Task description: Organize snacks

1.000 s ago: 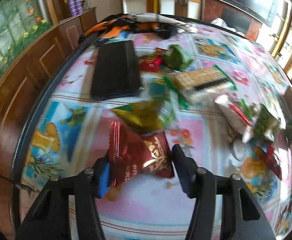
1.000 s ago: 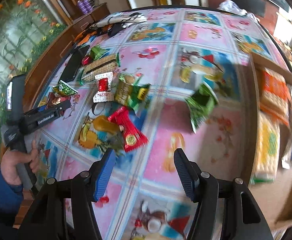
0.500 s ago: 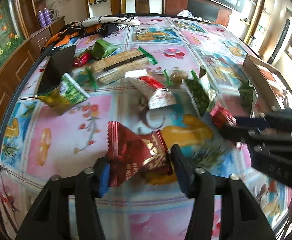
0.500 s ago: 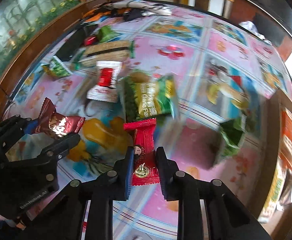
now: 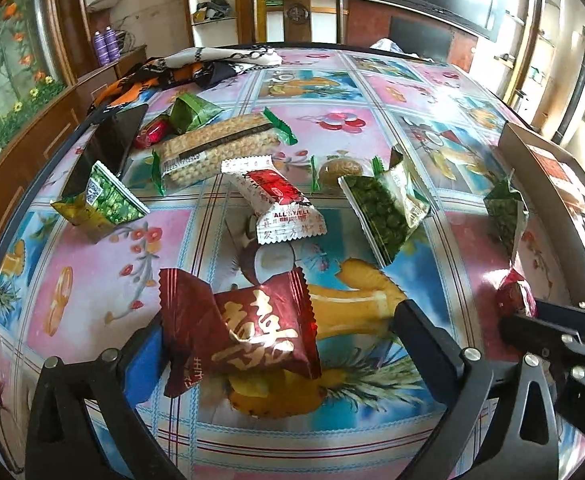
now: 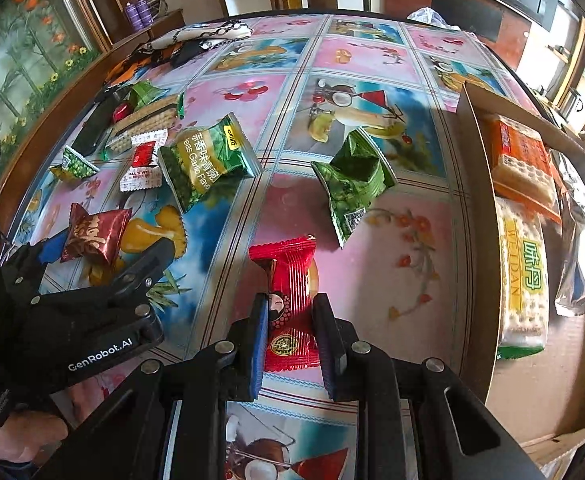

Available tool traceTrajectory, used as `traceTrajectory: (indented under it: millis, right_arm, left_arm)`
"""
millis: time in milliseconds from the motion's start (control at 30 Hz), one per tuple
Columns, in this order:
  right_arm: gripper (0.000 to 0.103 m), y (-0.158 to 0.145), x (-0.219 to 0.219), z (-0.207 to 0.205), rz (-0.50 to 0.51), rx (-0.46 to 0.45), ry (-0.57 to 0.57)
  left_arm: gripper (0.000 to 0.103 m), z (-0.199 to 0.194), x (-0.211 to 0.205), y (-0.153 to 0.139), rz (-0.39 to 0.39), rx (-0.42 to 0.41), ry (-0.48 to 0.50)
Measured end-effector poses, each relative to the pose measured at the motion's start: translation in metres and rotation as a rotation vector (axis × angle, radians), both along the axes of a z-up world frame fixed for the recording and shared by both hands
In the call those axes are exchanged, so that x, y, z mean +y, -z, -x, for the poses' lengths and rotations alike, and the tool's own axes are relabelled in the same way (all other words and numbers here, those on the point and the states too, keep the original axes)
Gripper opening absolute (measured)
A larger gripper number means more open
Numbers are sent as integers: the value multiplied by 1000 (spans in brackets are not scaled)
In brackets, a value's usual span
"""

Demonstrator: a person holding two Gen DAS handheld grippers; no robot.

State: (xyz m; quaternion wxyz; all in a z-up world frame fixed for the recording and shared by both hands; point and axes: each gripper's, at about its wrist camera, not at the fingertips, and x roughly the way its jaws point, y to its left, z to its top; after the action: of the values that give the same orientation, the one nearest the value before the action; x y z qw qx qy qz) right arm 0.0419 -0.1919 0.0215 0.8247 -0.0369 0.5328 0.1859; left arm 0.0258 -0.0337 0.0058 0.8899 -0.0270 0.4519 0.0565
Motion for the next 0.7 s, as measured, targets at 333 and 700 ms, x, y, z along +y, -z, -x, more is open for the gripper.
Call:
traceTrajectory:
  millis: [333,700]
  right_arm:
    - [24,1,-1,0,-7,1,8]
    - [24,1,-1,-2,-21,8,20]
  left_arm:
    - [103,0,-1,1,-1,1,6]
    - [103,0,-1,1,-1,1,6]
